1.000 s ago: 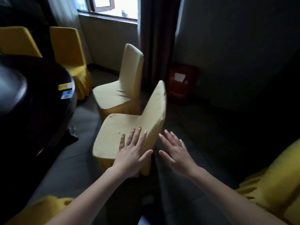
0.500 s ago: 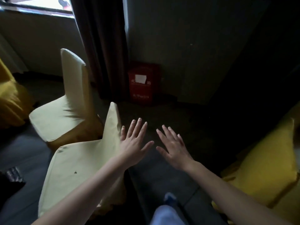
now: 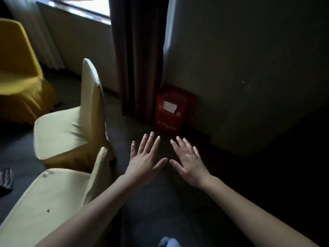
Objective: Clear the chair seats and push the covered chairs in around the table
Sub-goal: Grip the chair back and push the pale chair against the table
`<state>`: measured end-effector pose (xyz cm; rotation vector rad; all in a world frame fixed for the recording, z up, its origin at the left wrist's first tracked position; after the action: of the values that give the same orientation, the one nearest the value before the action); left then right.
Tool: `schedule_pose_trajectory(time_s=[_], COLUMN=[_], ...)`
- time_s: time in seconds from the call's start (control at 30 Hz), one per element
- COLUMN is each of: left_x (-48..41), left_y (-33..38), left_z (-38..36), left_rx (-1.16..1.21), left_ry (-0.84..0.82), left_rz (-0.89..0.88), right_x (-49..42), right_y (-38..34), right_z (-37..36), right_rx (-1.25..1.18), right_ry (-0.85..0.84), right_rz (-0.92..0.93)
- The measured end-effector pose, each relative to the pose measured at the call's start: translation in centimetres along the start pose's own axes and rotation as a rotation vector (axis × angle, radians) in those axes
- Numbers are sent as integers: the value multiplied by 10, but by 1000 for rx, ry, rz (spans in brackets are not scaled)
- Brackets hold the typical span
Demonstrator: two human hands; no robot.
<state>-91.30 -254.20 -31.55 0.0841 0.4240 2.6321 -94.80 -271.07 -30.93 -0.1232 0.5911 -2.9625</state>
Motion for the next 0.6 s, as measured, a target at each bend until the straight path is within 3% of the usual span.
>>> schedule_pose_trajectory(time_s=[0.17, 0.33, 0.6], left_x=[-13, -16, -76], left_y=[-33, -94, -154], left_z=[-15, 4, 12], left_rx=[-15, -60, 18], left_ry=[-26, -41, -18], left_rz=[245, 528, 623], right_x=[-63, -124, -213], right_y=[14, -20, -69], right_z=[-11, -37, -39], right_rx=[-22, -22, 55], right_ry=[-128, -223, -241], right_rz=[129, 332, 515])
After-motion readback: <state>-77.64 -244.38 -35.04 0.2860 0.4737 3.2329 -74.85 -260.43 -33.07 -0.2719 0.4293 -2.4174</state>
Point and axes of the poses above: each hand's wrist, its own x-axis away from the middle knuckle, its own z-axis out of the back of the hand, y = z × x, the point moved 3 cm from there along -x, towards the middle knuckle
